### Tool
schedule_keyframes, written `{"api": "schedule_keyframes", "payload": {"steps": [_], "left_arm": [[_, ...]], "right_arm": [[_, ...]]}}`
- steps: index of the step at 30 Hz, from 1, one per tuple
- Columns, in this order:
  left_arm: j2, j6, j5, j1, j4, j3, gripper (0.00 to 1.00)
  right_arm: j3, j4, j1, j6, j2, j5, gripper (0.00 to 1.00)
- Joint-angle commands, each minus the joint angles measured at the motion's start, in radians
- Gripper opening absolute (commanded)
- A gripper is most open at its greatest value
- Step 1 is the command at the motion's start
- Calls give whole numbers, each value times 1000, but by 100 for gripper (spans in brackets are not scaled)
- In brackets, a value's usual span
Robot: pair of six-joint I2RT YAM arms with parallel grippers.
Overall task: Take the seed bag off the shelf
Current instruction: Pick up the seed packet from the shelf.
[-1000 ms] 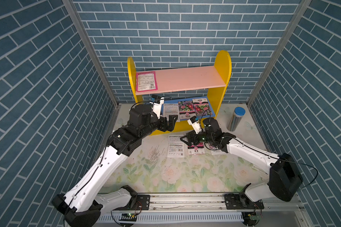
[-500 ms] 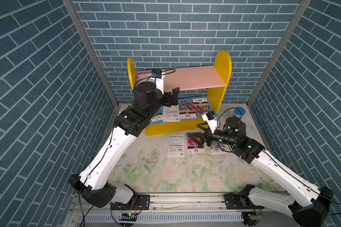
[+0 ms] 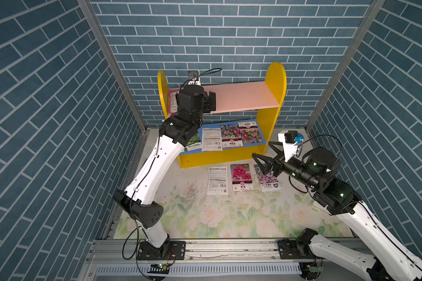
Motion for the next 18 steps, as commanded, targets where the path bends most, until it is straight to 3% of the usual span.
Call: {"api": "schedule_keyframes", "payload": {"steps": [1,18], "left_arm": [[34,2,-48,35,-30,46,100],[127,-66,-58,179,-44,64,100]], "right_arm": [[33,-53,1,-34,-28,50,100],[38,-85,1,-50,-39,83,100]]}}
